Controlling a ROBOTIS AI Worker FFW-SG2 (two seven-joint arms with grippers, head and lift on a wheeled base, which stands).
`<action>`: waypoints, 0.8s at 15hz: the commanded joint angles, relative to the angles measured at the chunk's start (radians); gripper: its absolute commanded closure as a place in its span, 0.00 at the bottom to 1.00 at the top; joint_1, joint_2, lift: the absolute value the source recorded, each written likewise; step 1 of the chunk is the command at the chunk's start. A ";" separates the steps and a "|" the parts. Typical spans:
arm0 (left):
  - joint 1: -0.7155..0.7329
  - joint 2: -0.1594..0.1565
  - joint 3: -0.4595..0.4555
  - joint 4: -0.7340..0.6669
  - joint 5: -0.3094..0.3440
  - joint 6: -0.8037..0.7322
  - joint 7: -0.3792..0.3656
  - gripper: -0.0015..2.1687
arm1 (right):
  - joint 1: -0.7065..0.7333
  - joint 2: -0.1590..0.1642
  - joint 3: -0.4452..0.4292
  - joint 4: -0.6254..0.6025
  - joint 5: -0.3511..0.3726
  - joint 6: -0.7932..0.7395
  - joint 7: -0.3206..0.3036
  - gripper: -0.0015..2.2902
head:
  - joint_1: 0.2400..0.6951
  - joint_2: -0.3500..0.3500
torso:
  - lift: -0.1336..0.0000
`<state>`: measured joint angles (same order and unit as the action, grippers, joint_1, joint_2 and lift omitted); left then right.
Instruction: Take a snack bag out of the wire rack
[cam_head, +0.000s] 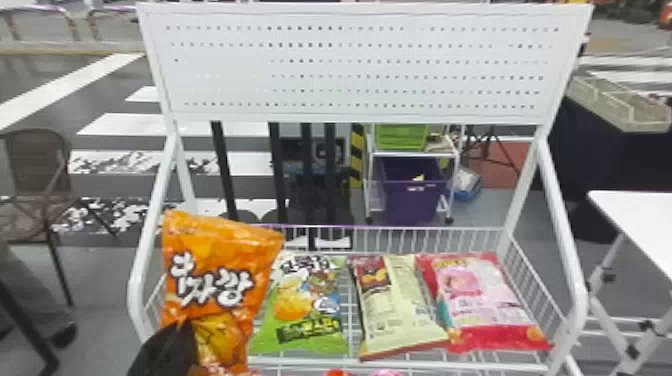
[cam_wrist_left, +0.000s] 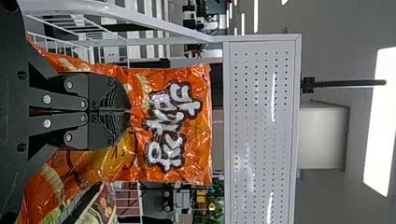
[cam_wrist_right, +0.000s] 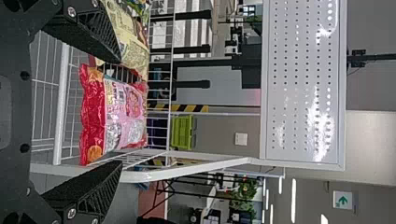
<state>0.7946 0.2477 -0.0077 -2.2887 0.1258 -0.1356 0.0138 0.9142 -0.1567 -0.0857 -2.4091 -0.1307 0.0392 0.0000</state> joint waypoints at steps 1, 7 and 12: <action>0.000 -0.001 0.000 0.000 0.000 0.000 0.000 0.94 | 0.000 0.002 0.000 0.001 0.002 0.000 0.000 0.06 | 0.57 0.50 | 1.00; 0.000 -0.002 0.000 0.000 0.000 0.000 0.000 0.94 | 0.000 0.003 -0.002 0.002 0.000 0.000 0.000 0.06 | 0.57 0.50 | 1.00; 0.000 -0.002 -0.003 -0.002 -0.002 0.000 0.000 0.94 | -0.103 -0.006 0.012 0.091 -0.050 0.006 -0.006 0.06 | 0.57 0.50 | 1.00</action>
<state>0.7946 0.2455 -0.0087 -2.2895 0.1248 -0.1356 0.0138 0.8781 -0.1545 -0.0833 -2.3767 -0.1486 0.0404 -0.0011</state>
